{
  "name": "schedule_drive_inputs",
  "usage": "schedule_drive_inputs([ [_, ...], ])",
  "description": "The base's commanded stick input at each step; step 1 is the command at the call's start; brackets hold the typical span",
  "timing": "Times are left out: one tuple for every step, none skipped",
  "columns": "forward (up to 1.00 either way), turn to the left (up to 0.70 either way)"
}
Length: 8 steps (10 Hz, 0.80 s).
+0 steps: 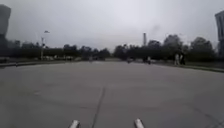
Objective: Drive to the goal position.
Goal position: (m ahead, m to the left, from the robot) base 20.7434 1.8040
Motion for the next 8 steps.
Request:
schedule_drive_inputs([
  [1.0,0.0],
  [1.0,0.0],
  [1.0,-0.26],
  [1.0,-0.15],
  [1.0,-0.04],
  [1.0,0.0],
  [1.0,0.0],
  [1.0,0.0],
])
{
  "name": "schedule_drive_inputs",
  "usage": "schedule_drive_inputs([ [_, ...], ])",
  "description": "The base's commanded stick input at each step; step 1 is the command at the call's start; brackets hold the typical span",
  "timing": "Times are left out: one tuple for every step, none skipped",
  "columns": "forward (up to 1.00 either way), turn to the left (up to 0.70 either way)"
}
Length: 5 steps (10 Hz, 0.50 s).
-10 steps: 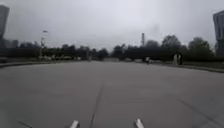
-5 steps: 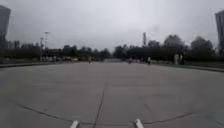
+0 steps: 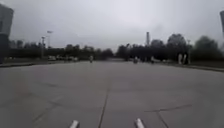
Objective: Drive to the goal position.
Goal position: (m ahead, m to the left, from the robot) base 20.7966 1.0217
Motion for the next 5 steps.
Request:
schedule_drive_inputs([
  [1.0,-0.36],
  [1.0,-0.17],
  [1.0,-0.05],
  [1.0,-0.26],
  [1.0,-0.25],
])
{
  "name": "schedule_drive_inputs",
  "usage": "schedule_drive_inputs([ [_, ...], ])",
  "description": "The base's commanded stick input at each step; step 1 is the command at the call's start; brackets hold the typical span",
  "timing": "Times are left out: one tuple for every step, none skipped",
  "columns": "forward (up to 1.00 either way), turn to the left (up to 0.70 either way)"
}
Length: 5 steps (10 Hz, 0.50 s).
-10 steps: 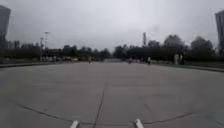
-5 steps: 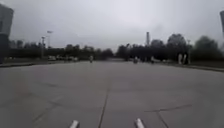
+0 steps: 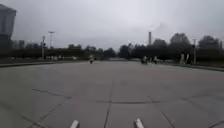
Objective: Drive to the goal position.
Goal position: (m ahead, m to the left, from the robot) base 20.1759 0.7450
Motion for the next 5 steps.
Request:
schedule_drive_inputs([
  [1.0,-0.25],
  [1.0,-0.4],
  [1.0,-0.4],
  [1.0,-0.4],
  [1.0,-0.39],
])
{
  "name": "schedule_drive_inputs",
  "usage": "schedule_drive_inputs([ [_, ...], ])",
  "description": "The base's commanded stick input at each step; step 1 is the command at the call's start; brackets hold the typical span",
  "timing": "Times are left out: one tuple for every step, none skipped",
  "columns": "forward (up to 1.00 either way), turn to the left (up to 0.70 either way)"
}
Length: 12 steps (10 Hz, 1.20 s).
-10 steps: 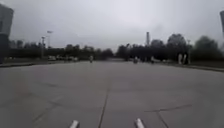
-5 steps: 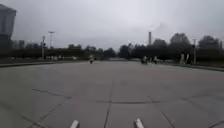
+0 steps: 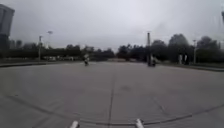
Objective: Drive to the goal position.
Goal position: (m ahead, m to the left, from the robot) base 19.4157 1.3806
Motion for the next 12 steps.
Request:
schedule_drive_inputs([
  [1.0,-0.25],
  [1.0,0.0],
  [1.0,0.0],
  [1.0,0.0],
  [1.0,0.0],
  [1.0,0.0],
  [1.0,0.0],
  [1.0,0.0],
  [1.0,0.0],
  [1.0,0.0],
  [1.0,0.0],
  [1.0,0.0],
])
